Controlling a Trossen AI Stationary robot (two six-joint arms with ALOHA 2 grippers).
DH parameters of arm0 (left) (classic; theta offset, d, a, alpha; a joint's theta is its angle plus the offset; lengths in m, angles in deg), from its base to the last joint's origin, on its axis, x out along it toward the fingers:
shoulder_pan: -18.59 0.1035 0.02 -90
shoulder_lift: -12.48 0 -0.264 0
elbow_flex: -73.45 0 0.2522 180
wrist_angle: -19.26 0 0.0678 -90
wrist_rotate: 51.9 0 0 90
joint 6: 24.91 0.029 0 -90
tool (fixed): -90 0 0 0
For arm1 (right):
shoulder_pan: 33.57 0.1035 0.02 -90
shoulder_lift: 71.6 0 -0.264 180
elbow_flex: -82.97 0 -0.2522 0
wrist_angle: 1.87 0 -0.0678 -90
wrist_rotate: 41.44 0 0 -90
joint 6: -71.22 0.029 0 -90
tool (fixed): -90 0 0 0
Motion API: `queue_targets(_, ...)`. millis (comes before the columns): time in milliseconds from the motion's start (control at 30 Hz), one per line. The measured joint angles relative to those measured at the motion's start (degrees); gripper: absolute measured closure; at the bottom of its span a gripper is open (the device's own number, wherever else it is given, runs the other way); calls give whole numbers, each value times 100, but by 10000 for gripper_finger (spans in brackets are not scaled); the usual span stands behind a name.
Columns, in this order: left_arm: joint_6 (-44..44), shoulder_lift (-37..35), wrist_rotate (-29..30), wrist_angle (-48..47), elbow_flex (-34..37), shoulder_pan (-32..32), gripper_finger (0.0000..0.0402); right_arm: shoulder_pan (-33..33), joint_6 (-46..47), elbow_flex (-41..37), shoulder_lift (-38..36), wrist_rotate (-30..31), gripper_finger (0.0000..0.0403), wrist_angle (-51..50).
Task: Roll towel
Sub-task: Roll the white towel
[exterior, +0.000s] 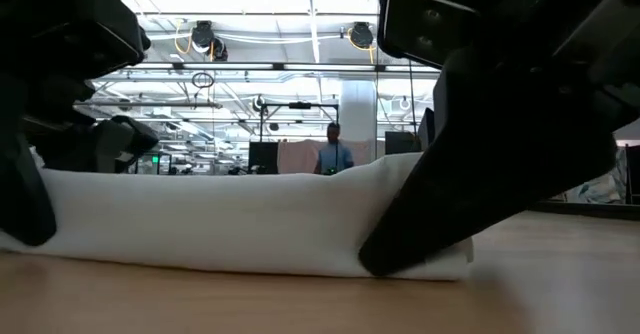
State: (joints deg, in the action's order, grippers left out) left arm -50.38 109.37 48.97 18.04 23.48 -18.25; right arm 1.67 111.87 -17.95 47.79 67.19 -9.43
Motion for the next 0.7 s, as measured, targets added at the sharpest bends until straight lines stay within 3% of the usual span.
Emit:
queue_targets(133, 135, -33, -37, 87, -43, 6, 296, 2, -160, 0, -4, -85, 382, 9)
queue_targets(233, 188, -34, -26, 109, -92, -40, 292, -2, -189, 0, -4, -92, 383, 4)
queue_targets(400, 144, -34, 23, 109, -96, -164, 198, -2, -231, 0, -4, -93, 383, -2)
queue_targets(567, 260, -34, 874, 109, -96, -330, 84, -2, -237, 0, -4, -91, 383, -7)
queue_targets(700, 347, 26, 1316, 106, -98, -391, 53, -2, -257, -2, -4, -91, 383, -9)
